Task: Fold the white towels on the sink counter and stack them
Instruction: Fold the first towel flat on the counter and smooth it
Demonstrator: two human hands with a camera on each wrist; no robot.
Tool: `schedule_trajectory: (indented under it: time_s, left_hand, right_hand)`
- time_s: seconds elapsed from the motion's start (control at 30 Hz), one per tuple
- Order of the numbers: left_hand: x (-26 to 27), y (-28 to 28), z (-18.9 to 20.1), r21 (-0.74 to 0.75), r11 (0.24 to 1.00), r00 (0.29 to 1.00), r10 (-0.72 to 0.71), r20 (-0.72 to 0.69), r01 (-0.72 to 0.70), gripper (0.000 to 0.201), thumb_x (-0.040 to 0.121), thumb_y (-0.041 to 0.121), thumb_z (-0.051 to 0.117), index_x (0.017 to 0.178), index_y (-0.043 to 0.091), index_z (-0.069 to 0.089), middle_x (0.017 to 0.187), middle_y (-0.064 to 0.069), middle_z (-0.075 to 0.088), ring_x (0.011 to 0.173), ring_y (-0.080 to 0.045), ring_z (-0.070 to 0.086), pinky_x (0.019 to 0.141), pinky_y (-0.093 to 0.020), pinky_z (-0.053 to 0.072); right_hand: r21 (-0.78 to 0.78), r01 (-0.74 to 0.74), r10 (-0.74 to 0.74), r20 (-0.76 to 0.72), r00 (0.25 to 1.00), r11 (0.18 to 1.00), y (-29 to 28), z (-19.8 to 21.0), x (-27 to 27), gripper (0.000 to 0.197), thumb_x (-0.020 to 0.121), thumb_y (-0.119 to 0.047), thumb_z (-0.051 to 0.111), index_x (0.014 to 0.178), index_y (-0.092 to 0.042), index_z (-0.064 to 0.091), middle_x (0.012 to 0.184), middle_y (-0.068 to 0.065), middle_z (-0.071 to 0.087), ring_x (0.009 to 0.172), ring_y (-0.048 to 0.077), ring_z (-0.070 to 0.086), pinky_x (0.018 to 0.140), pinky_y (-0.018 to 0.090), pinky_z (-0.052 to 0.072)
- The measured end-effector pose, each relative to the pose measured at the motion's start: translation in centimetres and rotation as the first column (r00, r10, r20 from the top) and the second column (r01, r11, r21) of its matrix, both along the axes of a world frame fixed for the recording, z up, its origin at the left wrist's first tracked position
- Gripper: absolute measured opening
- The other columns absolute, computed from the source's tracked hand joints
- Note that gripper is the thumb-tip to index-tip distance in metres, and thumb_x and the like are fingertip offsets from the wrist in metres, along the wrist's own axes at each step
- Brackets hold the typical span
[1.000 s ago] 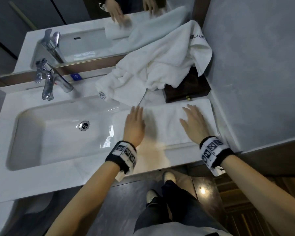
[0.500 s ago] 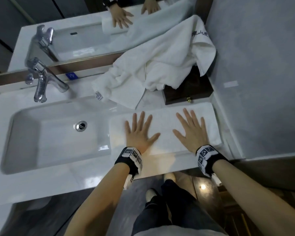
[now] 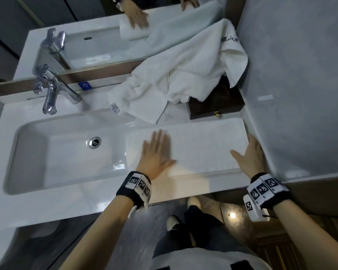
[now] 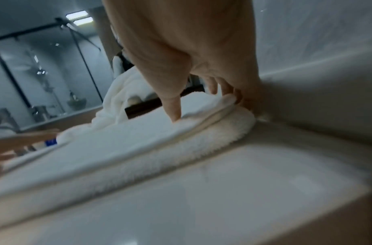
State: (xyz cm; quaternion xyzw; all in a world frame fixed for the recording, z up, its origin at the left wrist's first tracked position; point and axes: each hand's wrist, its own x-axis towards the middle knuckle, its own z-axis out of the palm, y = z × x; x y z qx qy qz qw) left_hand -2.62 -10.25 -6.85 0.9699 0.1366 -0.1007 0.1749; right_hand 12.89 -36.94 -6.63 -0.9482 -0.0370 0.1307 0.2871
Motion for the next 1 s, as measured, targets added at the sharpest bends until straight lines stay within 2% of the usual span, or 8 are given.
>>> schedule_trajectory:
  time_s: [0.07,0.17,0.33,0.5,0.63,0.8,0.9,1.0]
  left_hand:
    - [2.1,-1.2,0.3,-0.046,0.984,0.983,-0.174,-0.055,0.172,0.107,0.079,0.07,0.047,0.148,0.019,-0.016,0.157,0.0,-0.023,0.144,-0.019,-0.023,0.119,-0.052,-0.006]
    - [4.9,-2.2,0.7,-0.014,0.968,0.95,-0.248,-0.19,0.25,0.122,0.071,0.07,0.059,0.148,0.012,-0.017,0.157,-0.002,-0.024,0.144,-0.02,-0.024,0.117,-0.052,-0.011]
    - [6.8,-2.5,1.4,0.0,0.961,0.906,-0.26,-0.334,0.276,0.141,0.057,0.067,0.073,0.147,0.009,-0.019,0.156,-0.003,-0.027,0.143,-0.023,-0.026,0.116,-0.057,-0.009]
    - [7.9,-3.9,1.7,0.048,0.977,0.92,-0.177,-0.349,0.206,0.147,0.051,0.065,0.077,0.147,0.006,-0.019,0.157,-0.005,-0.025,0.144,-0.027,-0.025,0.114,-0.063,-0.004]
    - [9.5,-5.3,1.3,0.098,0.981,0.919,-0.12,-0.376,0.168,0.152,0.047,0.071,0.076,0.146,0.004,-0.018,0.157,-0.008,-0.024,0.144,-0.033,-0.022,0.111,-0.068,0.0]
    - [10.7,-6.5,0.2,0.147,0.982,0.928,-0.06,-0.367,0.121,0.152,0.044,0.082,0.067,0.146,0.013,-0.023,0.156,-0.007,-0.025,0.143,-0.034,-0.024,0.108,-0.07,-0.003]
    - [9.8,-5.0,0.2,0.028,0.989,0.955,-0.133,-0.267,0.146,0.144,0.049,0.079,0.067,0.147,0.019,-0.02,0.158,-0.002,-0.021,0.144,-0.028,-0.022,0.112,-0.065,-0.004]
    - [6.9,-0.8,1.1,-0.111,0.993,0.996,-0.043,-0.078,0.034,0.111,0.069,0.065,0.066,0.15,0.019,0.008,0.161,0.001,0.001,0.148,-0.02,-0.009,0.117,-0.054,-0.001]
  right_hand:
    - [-0.034,0.073,-0.076,-0.096,0.992,0.997,0.2,0.5,0.2,0.078,0.076,-0.028,0.076,0.137,-0.004,0.033,0.138,0.021,0.046,0.126,0.037,0.045,0.102,0.044,0.038]
    - [-0.057,0.119,-0.13,-0.267,0.955,0.991,0.2,0.9,0.9,0.073,0.074,-0.031,0.077,0.128,0.004,0.041,0.128,0.022,0.055,0.116,0.038,0.054,0.095,0.042,0.045]
    - [0.191,0.204,-0.089,-0.482,0.871,0.96,-0.4,2.0,2.4,0.052,0.077,-0.025,0.076,0.119,-0.001,0.057,0.12,0.016,0.064,0.103,0.029,0.061,0.094,0.039,0.048]
    - [0.447,0.185,-0.023,-0.343,0.939,0.875,0.1,5.5,2.4,0.044,0.081,-0.011,0.071,0.12,0.0,0.053,0.12,0.016,0.064,0.099,0.026,0.063,0.084,0.036,0.051]
    - [0.534,-0.017,0.132,-0.177,0.975,0.845,1.9,9.4,1.9,0.052,0.082,-0.003,0.067,0.13,-0.003,0.048,0.128,0.014,0.058,0.115,0.028,0.057,0.102,0.045,0.044]
    - [0.433,-0.381,0.431,-0.018,0.902,0.817,5.8,12.0,-0.7,0.062,0.08,-0.005,0.066,0.138,-0.015,0.045,0.127,0.001,0.059,0.11,0.016,0.057,0.091,0.024,0.047]
    - [0.459,-0.379,0.439,-0.027,0.898,0.804,8.1,12.4,-1.7,0.063,0.08,-0.004,0.063,0.138,-0.017,0.044,0.123,-0.003,0.06,0.105,0.013,0.058,0.087,0.021,0.047]
    - [0.449,-0.367,0.437,-0.06,0.897,0.815,9.6,12.6,-1.9,0.061,0.08,-0.006,0.062,0.138,-0.019,0.044,0.117,-0.001,0.06,0.103,0.015,0.058,0.087,0.024,0.047]
